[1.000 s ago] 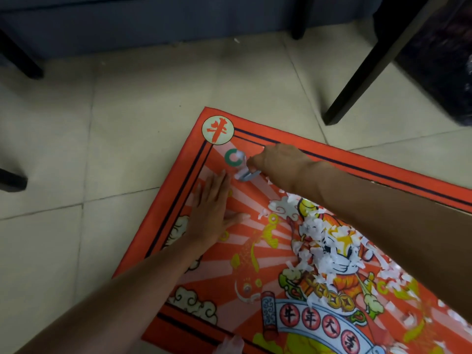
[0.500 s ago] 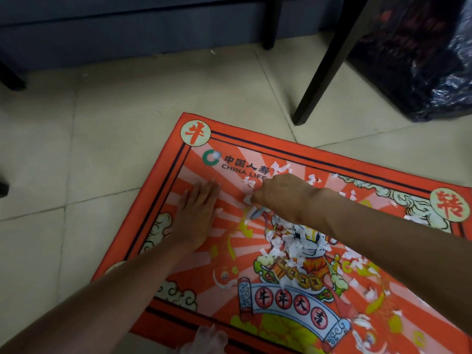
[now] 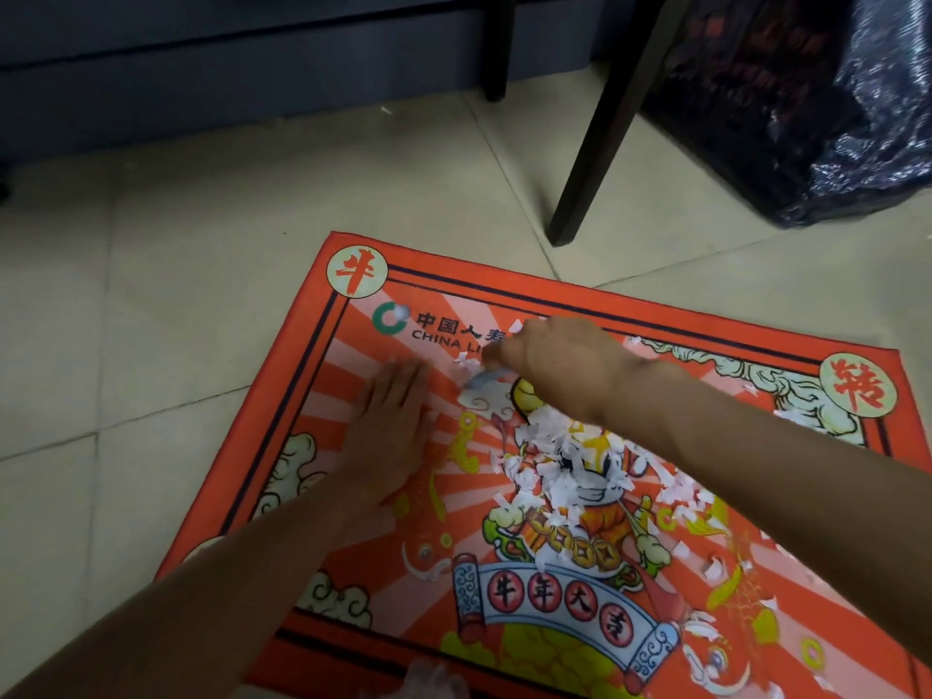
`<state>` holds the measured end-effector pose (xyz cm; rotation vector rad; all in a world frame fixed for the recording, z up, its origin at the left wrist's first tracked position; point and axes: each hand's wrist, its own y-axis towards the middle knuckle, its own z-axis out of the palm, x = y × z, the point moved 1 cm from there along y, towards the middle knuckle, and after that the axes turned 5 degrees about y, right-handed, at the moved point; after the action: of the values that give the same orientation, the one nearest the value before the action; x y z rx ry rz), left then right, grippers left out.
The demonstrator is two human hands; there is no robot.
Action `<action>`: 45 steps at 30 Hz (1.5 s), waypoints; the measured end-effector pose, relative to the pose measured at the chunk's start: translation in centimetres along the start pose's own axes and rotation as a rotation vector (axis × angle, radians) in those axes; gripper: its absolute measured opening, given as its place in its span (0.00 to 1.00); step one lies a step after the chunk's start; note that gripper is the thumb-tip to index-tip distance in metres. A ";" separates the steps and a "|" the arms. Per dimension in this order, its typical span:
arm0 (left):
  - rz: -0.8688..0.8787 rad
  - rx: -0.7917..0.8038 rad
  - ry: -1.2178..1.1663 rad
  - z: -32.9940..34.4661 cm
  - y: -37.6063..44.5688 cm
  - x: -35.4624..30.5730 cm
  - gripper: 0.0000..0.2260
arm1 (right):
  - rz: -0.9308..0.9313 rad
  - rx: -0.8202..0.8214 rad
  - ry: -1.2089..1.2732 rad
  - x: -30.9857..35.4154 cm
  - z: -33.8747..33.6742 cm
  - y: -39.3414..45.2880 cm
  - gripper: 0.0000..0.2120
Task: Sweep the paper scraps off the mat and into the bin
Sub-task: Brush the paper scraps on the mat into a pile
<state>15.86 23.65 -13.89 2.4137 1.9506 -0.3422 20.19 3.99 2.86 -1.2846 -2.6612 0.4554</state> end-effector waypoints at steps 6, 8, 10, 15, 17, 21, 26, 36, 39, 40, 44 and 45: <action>-0.028 -0.022 -0.040 0.5 1.5 -0.2 0.29 | 0.101 -0.068 0.042 -1.6 -0.3 6.3 0.20; -0.044 -0.030 -0.046 0.7 1.9 -0.1 0.30 | 0.076 -0.043 0.031 -1.3 -0.1 7.7 0.20; -0.046 -0.039 -0.050 0.9 2.0 0.2 0.29 | 0.047 0.009 0.015 -0.8 0.4 8.3 0.21; -0.045 -0.040 -0.055 1.3 2.0 0.4 0.30 | 0.005 0.042 -0.028 -0.7 1.0 7.6 0.20; -0.046 -0.044 -0.055 1.3 2.0 0.4 0.30 | -0.026 0.059 -0.061 -0.7 0.9 6.8 0.19; -0.048 -0.046 -0.053 1.2 1.7 0.4 0.30 | -0.070 0.124 -0.111 -0.4 0.7 4.7 0.17; -0.007 -0.039 -0.039 1.2 0.5 1.0 0.30 | -0.068 0.198 -0.092 -0.3 1.0 2.1 0.17; 0.091 -0.033 -0.016 1.5 -1.2 -1.1 0.28 | -0.074 0.216 -0.014 -0.2 2.0 -2.8 0.23; 0.114 -0.037 -0.021 1.5 -1.0 -1.9 0.27 | -0.036 0.138 0.040 -0.9 1.6 -3.2 0.25; 0.119 -0.032 -0.022 1.5 -0.9 -2.2 0.27 | -0.022 0.107 0.064 -1.3 1.5 -3.2 0.27; 0.139 -0.051 0.010 1.3 0.2 -3.0 0.26 | 0.060 -0.014 0.140 -3.6 1.0 -2.6 0.27; 0.152 -0.061 0.021 1.4 0.6 -3.2 0.25 | 0.090 -0.047 0.147 -4.4 0.7 -2.2 0.24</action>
<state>15.59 20.25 -14.73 2.5156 1.7435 -0.2502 21.10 -0.95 2.89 -1.3982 -2.5156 0.2980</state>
